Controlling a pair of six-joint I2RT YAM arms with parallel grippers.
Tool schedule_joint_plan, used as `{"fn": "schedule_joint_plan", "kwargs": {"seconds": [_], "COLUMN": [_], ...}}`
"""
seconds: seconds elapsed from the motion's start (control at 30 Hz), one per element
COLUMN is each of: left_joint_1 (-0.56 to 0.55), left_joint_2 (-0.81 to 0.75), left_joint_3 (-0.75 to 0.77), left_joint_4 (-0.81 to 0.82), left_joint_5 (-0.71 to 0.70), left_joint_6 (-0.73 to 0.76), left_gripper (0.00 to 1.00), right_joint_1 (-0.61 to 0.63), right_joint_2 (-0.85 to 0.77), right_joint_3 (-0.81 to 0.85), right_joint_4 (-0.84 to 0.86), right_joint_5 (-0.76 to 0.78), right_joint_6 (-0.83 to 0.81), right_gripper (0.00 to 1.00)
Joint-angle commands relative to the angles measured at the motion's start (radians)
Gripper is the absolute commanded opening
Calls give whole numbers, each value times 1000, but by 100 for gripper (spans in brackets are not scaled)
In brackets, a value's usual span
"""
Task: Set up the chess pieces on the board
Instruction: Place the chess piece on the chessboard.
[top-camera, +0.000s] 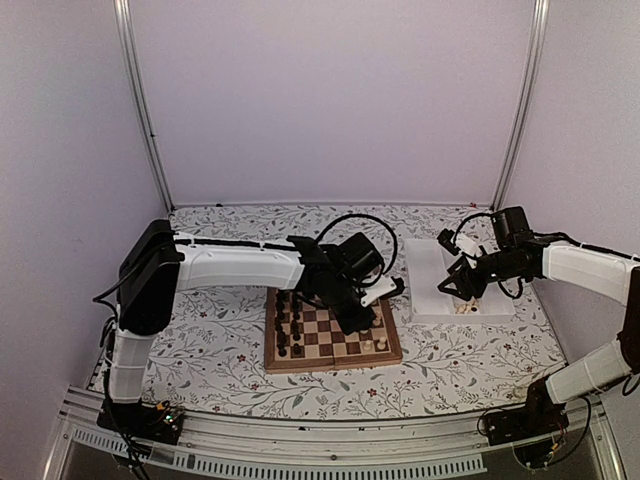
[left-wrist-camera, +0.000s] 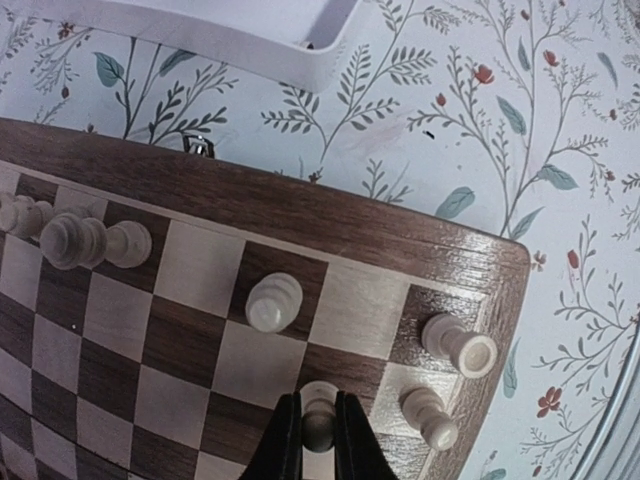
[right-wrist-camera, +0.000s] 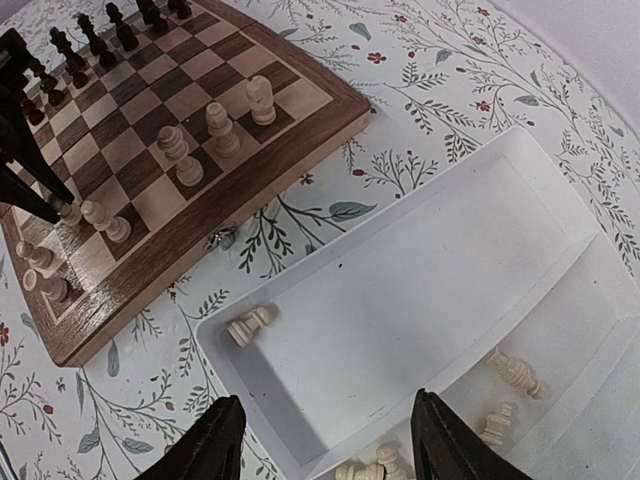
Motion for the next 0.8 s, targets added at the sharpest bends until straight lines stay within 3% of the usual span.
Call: {"fn": "schedule_joint_plan", "kwargs": {"seconds": [0.0, 0.77], "left_joint_1": [-14, -15], "left_joint_2": [23, 40], "left_joint_3": [27, 37], "left_joint_4": [-29, -33], "left_joint_5": [22, 60], "left_joint_6": [14, 2], "left_gripper": [8, 15], "right_joint_1": [-2, -2], "right_joint_2": [11, 34], "right_joint_3": [8, 18], "right_joint_4": [1, -16], "right_joint_5": [-16, -33], "right_joint_6": [-11, -17], "right_gripper": [60, 60]}}
